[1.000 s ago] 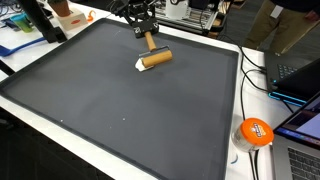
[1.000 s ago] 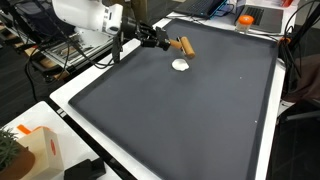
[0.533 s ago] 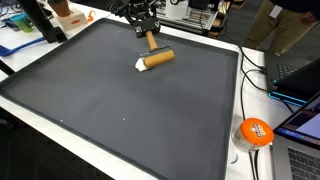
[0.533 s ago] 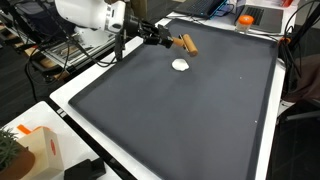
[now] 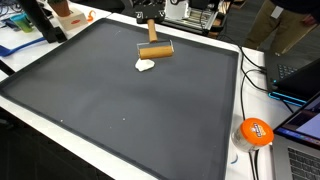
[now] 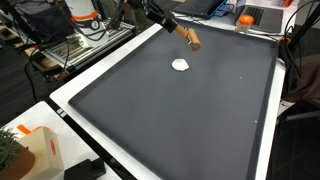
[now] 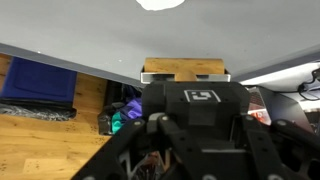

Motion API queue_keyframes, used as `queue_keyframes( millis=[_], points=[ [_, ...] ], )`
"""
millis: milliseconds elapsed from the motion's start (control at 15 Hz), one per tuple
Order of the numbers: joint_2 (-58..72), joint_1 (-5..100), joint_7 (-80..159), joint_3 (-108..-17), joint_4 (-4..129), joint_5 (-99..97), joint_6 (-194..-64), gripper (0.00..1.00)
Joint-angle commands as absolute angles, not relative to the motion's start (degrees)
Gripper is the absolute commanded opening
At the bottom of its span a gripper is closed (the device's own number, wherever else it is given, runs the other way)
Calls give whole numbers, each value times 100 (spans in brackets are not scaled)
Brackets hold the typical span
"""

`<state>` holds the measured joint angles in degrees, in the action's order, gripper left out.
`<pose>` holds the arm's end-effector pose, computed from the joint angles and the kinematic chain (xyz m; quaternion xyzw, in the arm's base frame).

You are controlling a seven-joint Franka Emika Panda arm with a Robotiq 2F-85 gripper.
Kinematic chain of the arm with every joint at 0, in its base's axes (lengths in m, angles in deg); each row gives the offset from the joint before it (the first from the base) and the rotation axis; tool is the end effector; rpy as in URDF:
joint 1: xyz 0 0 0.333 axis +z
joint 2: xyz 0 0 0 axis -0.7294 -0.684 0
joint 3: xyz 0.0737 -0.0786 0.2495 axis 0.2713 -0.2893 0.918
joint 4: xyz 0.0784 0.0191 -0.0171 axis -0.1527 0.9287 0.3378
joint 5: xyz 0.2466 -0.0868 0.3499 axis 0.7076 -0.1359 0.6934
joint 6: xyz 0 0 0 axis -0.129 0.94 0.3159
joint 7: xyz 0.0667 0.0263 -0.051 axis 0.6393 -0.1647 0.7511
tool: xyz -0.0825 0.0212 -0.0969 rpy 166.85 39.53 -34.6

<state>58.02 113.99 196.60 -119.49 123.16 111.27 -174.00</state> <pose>0.4277 0.0461 0.2323 -0.8359 -0.3185 -0.4283 0.1278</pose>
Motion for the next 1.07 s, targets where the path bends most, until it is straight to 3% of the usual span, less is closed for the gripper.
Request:
queue_keyframes(
  millis=[0,467,1000],
  points=[
    [5626,11588,19290,-11154,12148,11482,-18548,22],
    [5782,12789,19165,-11262,12113,11925,-19985,22],
    [5401,13119,19405,-10914,11628,12725,-21102,22]
  ],
)
